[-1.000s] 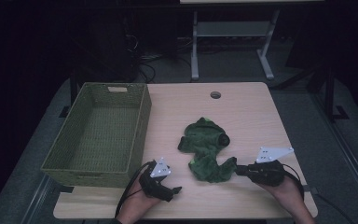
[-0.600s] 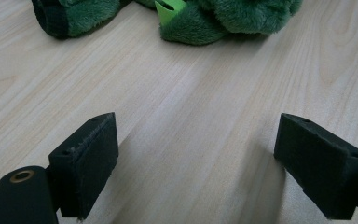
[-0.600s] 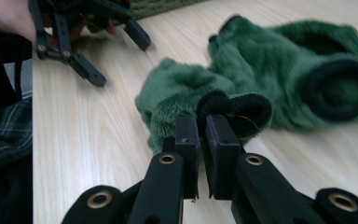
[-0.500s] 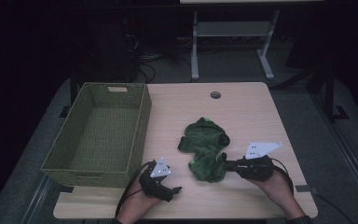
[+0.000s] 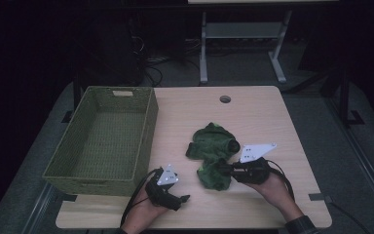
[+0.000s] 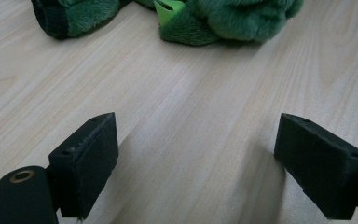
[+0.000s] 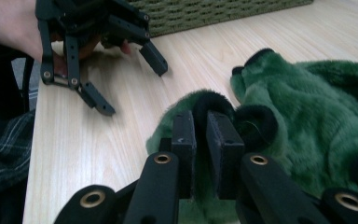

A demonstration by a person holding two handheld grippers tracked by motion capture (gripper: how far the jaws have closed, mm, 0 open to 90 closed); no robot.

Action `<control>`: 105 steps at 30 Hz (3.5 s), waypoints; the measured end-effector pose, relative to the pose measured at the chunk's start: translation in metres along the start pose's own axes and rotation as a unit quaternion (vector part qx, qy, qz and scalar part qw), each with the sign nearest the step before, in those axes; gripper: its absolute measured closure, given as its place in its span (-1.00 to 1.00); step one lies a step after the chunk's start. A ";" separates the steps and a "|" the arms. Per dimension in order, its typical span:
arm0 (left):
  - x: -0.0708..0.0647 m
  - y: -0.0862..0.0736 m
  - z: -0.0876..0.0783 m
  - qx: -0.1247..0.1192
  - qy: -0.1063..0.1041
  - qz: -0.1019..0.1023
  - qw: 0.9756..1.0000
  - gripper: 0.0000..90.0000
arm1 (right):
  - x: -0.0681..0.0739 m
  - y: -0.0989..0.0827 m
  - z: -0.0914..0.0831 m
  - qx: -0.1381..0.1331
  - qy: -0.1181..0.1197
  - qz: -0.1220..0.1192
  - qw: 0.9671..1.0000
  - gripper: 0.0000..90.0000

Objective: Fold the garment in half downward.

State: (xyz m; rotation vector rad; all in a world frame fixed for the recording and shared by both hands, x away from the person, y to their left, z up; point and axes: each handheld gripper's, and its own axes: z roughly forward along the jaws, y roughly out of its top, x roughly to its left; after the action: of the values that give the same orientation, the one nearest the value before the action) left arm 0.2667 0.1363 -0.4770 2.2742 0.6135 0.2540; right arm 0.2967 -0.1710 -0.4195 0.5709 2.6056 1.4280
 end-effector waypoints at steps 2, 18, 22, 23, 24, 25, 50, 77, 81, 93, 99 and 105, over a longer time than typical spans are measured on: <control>0.000 0.000 0.000 0.000 0.000 0.000 1.000 -0.72 | -0.001 0.003 0.004 0.000 0.002 0.000 1.000 0.75; 0.000 0.000 0.000 0.000 0.001 0.004 1.000 -0.72 | -0.018 0.004 0.022 0.011 0.001 0.033 0.999 0.99; 0.001 0.000 0.000 0.001 0.001 0.005 1.000 -0.72 | -0.015 0.003 0.036 0.025 0.016 0.030 0.999 0.99; 0.001 0.000 0.000 0.001 0.001 0.005 1.000 -0.72 | -0.014 0.003 0.040 0.029 0.021 0.032 0.999 0.99; 0.001 0.000 0.000 0.001 0.001 0.005 1.000 -0.72 | -0.014 0.002 0.044 0.036 0.025 0.030 0.999 0.99; 0.001 0.000 0.000 0.001 0.001 0.004 1.000 -0.72 | -0.013 0.002 0.046 0.039 0.028 0.030 0.998 1.00; 0.004 0.014 0.002 0.008 0.004 -0.019 1.000 -0.69 | -0.011 0.003 0.027 0.024 0.016 0.042 0.999 0.55; 0.050 0.087 0.010 -0.029 0.024 -0.044 0.998 0.18 | -0.074 0.020 -0.004 0.005 -0.081 0.093 0.992 0.35; 0.063 0.097 0.015 -0.037 0.034 -0.057 0.997 0.22 | -0.085 0.022 -0.003 0.004 -0.099 0.098 0.990 0.38; 0.108 0.116 0.043 -0.033 0.058 -0.089 0.994 0.22 | -0.126 0.014 0.010 0.027 -0.127 0.144 0.981 0.39; 0.118 0.115 0.063 -0.023 0.066 -0.091 0.993 0.22 | -0.139 0.006 0.025 0.050 -0.137 0.160 0.976 0.39; 0.125 0.109 0.079 -0.006 0.052 -0.103 0.993 0.22 | -0.146 -0.003 0.036 0.075 -0.136 0.173 0.973 0.41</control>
State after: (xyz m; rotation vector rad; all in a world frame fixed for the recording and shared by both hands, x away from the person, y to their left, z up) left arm 0.4417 0.0841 -0.4541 2.1761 0.8910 0.2761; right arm 0.4408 -0.1992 -0.4533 1.1981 2.4879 1.1328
